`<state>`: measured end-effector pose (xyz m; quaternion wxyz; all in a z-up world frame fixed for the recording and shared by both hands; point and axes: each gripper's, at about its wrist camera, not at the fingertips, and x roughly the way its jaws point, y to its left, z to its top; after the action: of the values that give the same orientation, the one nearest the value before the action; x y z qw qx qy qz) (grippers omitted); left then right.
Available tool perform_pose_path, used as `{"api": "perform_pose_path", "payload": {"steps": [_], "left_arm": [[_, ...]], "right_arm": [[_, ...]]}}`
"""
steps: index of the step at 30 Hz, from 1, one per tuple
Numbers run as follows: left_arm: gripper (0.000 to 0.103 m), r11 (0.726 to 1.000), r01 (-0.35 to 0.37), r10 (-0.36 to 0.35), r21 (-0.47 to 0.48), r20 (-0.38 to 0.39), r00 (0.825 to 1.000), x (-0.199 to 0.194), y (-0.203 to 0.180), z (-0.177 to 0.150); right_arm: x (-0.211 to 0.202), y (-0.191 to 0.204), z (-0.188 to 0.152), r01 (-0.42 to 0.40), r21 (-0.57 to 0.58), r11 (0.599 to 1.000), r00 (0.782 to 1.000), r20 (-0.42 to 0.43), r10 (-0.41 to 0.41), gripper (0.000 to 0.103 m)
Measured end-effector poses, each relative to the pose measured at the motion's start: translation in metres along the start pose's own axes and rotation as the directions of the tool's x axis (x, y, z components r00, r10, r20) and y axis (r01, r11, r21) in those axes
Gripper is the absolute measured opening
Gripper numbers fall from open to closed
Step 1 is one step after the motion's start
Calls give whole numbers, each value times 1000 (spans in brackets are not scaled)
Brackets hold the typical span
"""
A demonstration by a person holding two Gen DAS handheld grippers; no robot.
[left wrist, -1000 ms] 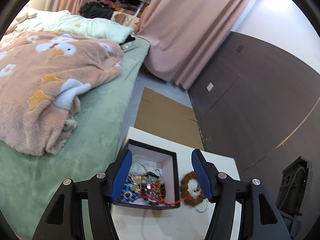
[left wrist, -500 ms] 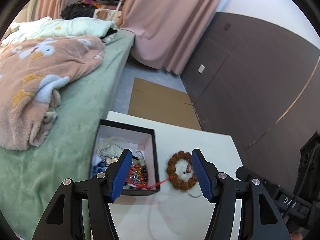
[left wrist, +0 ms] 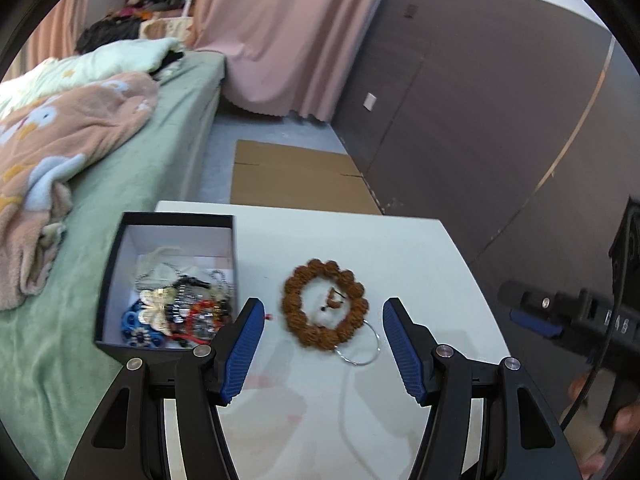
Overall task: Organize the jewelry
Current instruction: 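Move both tools back toward the wooden-bead bracelet on the table, then close the left tool on the wooden-bead bracelet and lift it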
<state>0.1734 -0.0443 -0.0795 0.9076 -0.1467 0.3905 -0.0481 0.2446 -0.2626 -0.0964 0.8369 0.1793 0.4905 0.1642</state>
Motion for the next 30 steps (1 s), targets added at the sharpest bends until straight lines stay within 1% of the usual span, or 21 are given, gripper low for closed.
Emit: {"api": "perform_pose_path", "payload": {"steps": [3, 5, 7, 11, 15, 17, 21, 24, 28, 30], "left_arm": [[60, 999, 4, -4, 33, -13, 1000, 7, -11, -5], [55, 998, 8, -6, 55, -31, 999, 13, -18, -8], [52, 997, 2, 1, 74, -45, 999, 18, -24, -11], [52, 992, -15, 21, 122, -52, 998, 29, -36, -15], [52, 986, -19, 32, 165, -76, 997, 45, -45, -16], [49, 984, -29, 45, 176, -85, 995, 54, -46, -17], [46, 981, -39, 61, 192, -109, 992, 71, -47, -16], [46, 976, -56, 82, 211, -113, 990, 80, -48, -14], [45, 972, -81, 109, 220, -119, 987, 91, -45, -14], [45, 966, -94, 122, 239, -105, 987, 93, -47, -14]], "right_arm": [[-2, -11, 2, 4, 34, 999, 1000, -13, -4, 75], [-3, -16, 2, 9, 48, 999, 1000, -21, -8, 75], [-5, -21, 3, 13, 61, 998, 1000, -28, -11, 75], [-5, -24, 4, 12, 72, 997, 999, -39, -9, 75], [-4, -29, 5, 9, 85, 996, 999, -48, -5, 75], [-2, -33, 5, 16, 105, 994, 998, -59, -10, 75], [2, -45, 7, 45, 144, 989, 996, -84, -34, 75], [3, -50, 8, 48, 160, 986, 995, -90, -34, 75], [5, -52, 11, 56, 154, 987, 994, -99, -41, 75], [8, -53, 12, 58, 155, 986, 993, -108, -42, 75]]}}
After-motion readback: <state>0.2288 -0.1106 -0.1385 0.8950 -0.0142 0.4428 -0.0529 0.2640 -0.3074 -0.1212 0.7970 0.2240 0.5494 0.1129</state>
